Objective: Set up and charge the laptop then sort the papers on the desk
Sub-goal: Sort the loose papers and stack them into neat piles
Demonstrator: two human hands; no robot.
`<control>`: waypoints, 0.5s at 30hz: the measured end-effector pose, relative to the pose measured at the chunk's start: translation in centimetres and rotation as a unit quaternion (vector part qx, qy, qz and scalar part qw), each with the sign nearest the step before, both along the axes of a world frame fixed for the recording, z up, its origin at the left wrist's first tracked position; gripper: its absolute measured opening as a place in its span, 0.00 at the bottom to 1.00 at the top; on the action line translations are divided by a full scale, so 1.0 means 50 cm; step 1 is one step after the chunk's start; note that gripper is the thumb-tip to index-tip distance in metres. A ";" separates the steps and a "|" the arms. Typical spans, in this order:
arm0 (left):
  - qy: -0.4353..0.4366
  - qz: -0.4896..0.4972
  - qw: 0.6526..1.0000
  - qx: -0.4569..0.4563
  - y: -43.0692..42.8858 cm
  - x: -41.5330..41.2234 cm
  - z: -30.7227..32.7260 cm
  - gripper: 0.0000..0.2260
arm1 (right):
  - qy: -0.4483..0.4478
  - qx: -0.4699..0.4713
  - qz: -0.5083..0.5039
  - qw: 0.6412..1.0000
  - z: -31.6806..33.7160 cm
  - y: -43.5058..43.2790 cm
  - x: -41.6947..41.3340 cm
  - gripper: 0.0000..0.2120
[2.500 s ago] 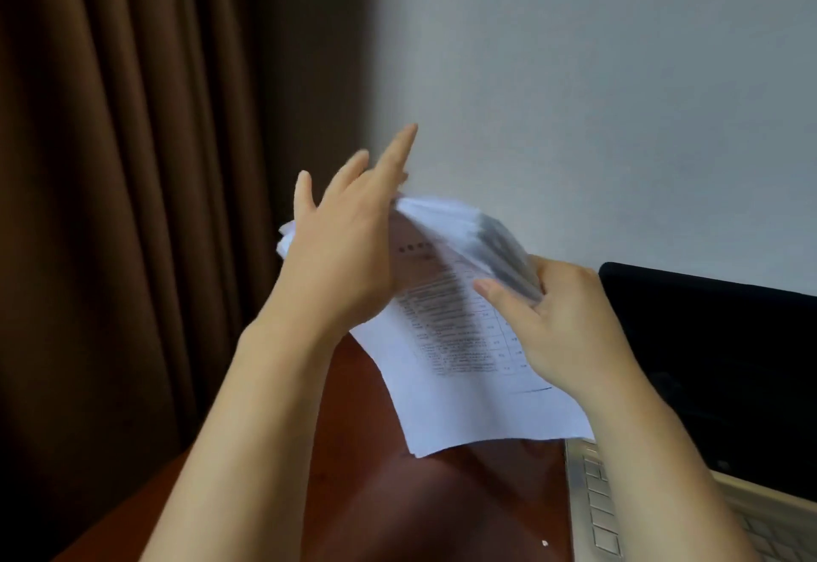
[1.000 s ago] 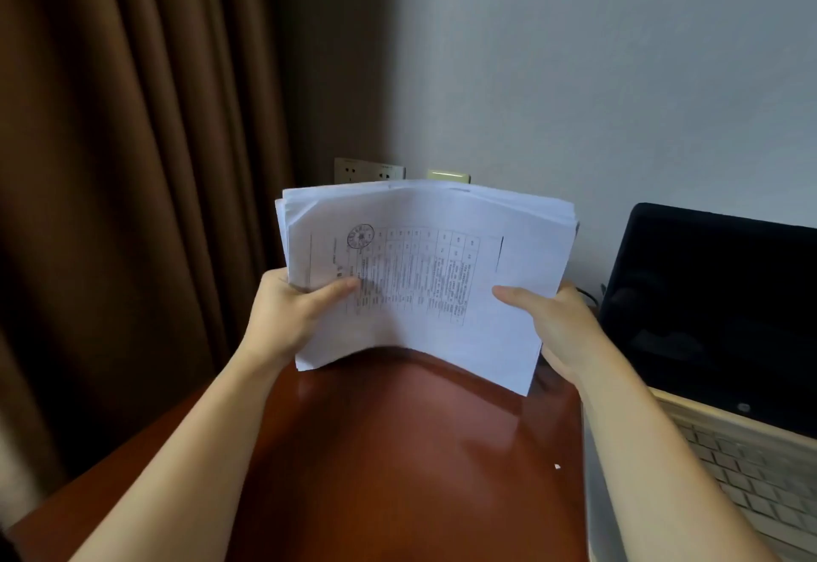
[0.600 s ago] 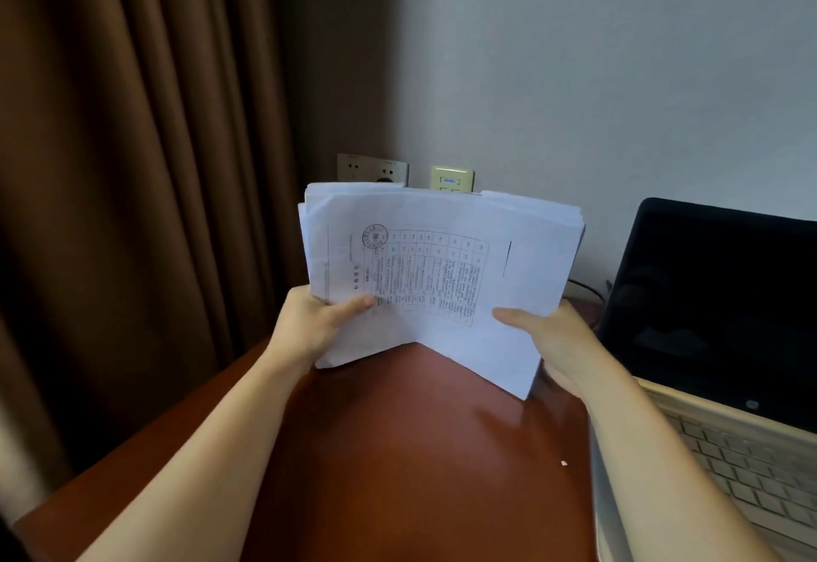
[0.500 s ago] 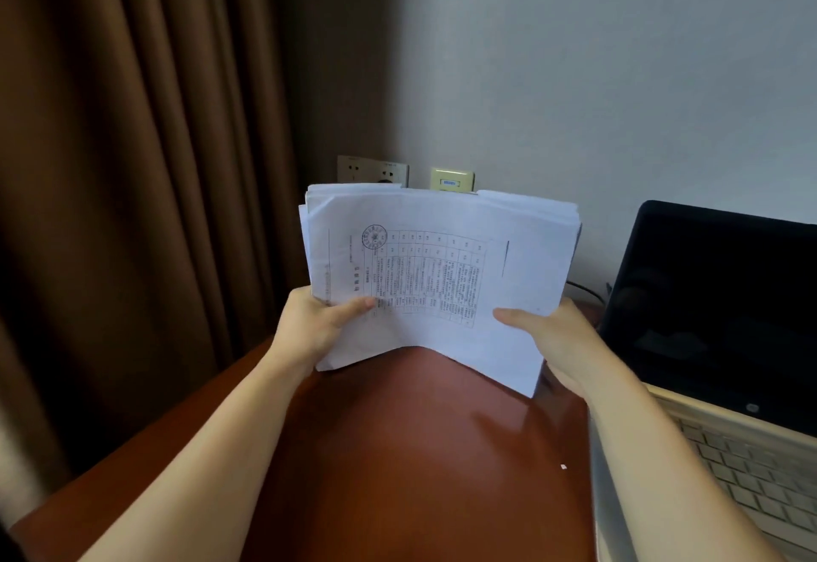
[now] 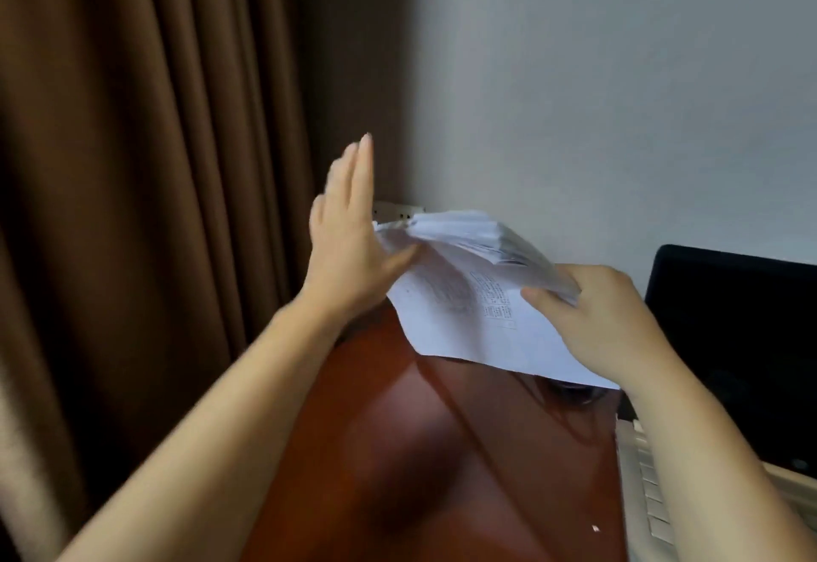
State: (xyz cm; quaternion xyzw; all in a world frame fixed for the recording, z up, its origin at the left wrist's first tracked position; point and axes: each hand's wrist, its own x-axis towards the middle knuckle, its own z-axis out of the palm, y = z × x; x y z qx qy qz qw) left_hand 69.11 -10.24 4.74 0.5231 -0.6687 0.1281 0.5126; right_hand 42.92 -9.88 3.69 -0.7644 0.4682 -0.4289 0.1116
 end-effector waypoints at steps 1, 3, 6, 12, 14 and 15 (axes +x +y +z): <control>-0.015 -0.069 0.996 0.054 -0.006 0.008 0.044 0.49 | 0.008 -0.006 0.006 1.000 0.004 0.004 -0.003 0.20; -0.071 -0.147 0.967 0.195 -0.013 0.019 0.100 0.41 | 0.013 -0.013 0.015 1.000 0.014 0.012 -0.011 0.19; -0.087 -0.147 0.943 0.287 -0.024 0.019 0.103 0.16 | 0.019 -0.019 0.031 0.999 0.028 0.022 -0.020 0.18; -0.106 -0.103 0.967 0.207 -0.012 0.004 0.059 0.21 | -0.060 0.011 0.047 0.997 0.012 -0.008 -0.043 0.15; -0.064 -0.108 0.977 0.174 0.003 0.003 0.055 0.21 | -0.143 0.000 0.040 0.989 0.014 -0.011 -0.052 0.10; -0.035 -0.118 0.979 0.160 0.008 0.008 0.050 0.19 | -0.203 0.004 0.042 0.978 0.017 -0.011 -0.056 0.08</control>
